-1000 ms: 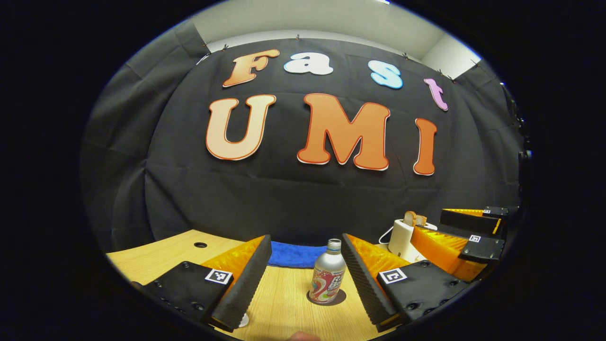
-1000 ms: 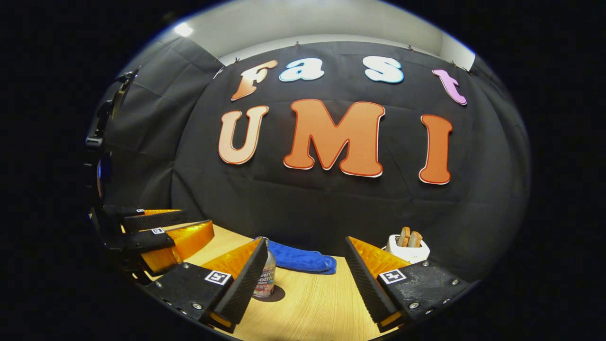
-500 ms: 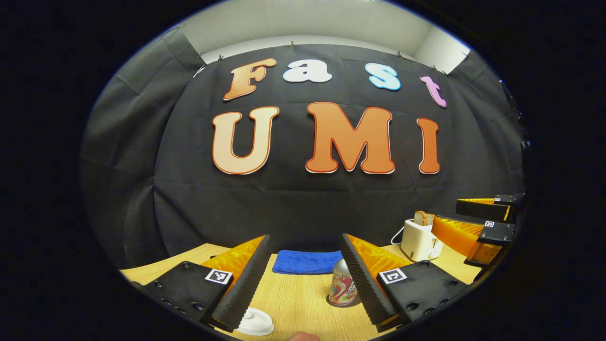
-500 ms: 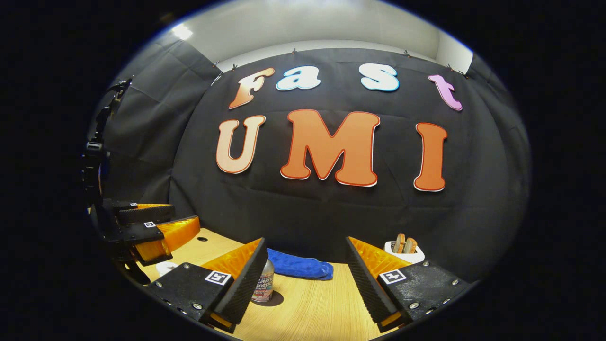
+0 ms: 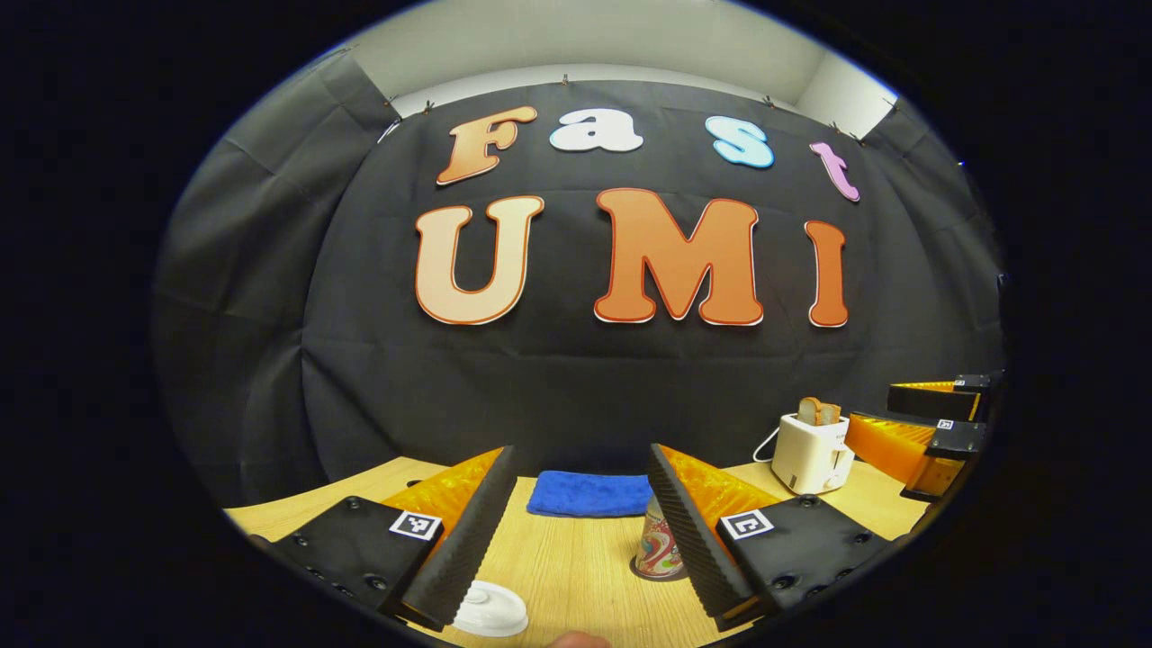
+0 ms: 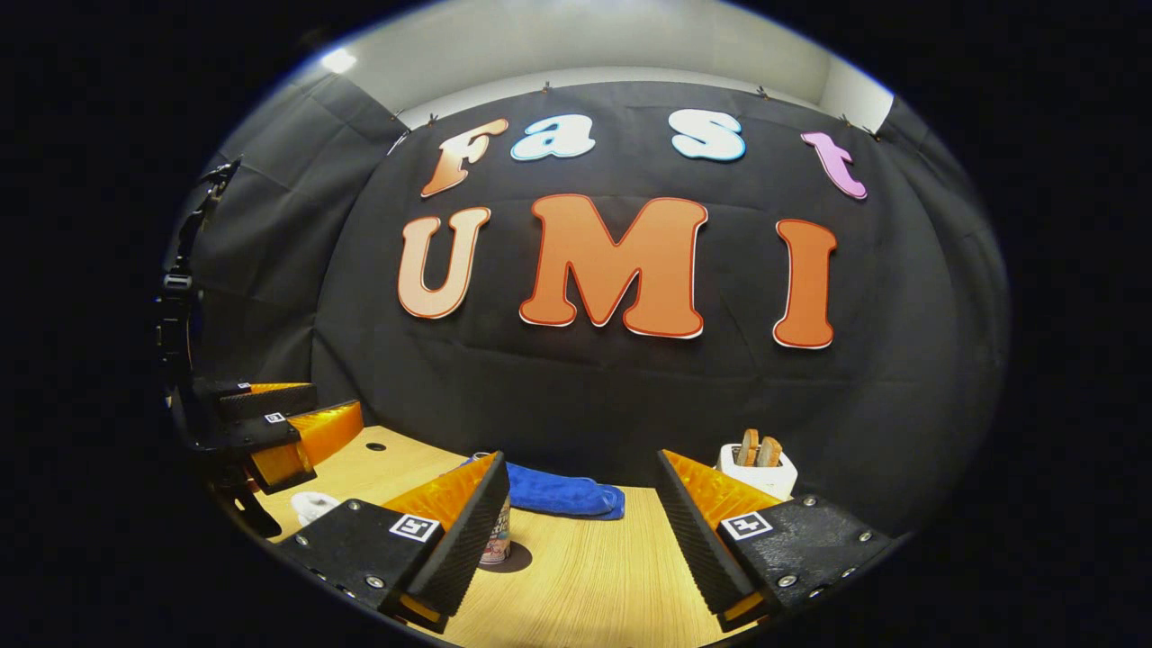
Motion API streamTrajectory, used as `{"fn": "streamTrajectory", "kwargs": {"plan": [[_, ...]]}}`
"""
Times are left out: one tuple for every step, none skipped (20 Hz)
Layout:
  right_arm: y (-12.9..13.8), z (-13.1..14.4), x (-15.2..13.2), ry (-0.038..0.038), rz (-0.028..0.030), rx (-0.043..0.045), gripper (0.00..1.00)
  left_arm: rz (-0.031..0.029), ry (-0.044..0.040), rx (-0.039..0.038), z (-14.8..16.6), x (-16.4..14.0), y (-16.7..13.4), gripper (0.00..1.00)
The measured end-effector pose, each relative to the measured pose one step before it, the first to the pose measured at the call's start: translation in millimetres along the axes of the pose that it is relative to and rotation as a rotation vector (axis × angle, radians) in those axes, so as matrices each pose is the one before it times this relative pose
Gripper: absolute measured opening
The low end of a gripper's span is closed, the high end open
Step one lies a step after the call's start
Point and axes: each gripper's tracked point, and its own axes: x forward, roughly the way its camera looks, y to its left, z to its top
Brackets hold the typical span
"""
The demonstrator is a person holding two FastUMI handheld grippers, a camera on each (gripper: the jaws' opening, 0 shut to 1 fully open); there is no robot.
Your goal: Open the teacup lid with one hand, grasp the water bottle and pour water into the teacup with the other hand; after pouring, place the water bottle on the coaster and then close the teacup lid.
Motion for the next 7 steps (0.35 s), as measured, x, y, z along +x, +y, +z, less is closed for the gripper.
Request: {"fn": "streamTrajectory", "kwargs": {"plan": [[-0.56, -1.12, -0.34, 0.00227, -0.00322, 0.00261, 0.98, 0.00457, -0.00205, 0.00254, 0.84, -0.67, 0.96, 1.0], [0.02, 0.1, -0.24, 0.00254, -0.001, 0.00062, 0.98, 0.00405, -0.00371, 0.00215, 1.3, 0.26, 1.11, 1.0], [0.28, 0.39, -0.97, 0.00247, -0.00245, -0.00048, 0.98, 0.00164, -0.00089, 0.00144, 0.57, -1.3, 0.68, 1.0], [-0.19, -0.73, -0.75, 0.00013, 0.00084, -0.00062, 0.98, 0.00234, -0.00062, 0.00143, -0.46, -0.7, 0.55, 1.0], [0.21, 1.14, -1.12, -0.00067, -0.00099, -0.00001, 0.98, 0.00168, -0.00039, -0.00008, 0.55, -0.78, 0.23, 1.0], [0.61, 0.57, -0.8, -0.00176, 0.00119, 0.0005, 0.98, 0.00138, -0.00069, 0.00048, -0.07, -0.26, 0.52, 1.0], [0.36, 0.42, -0.57, -0.00074, 0.0005, -0.00024, 0.98, 0.00208, 0.00153, 0.00165, 0.21, 0.44, 0.2, 1.0]]}}
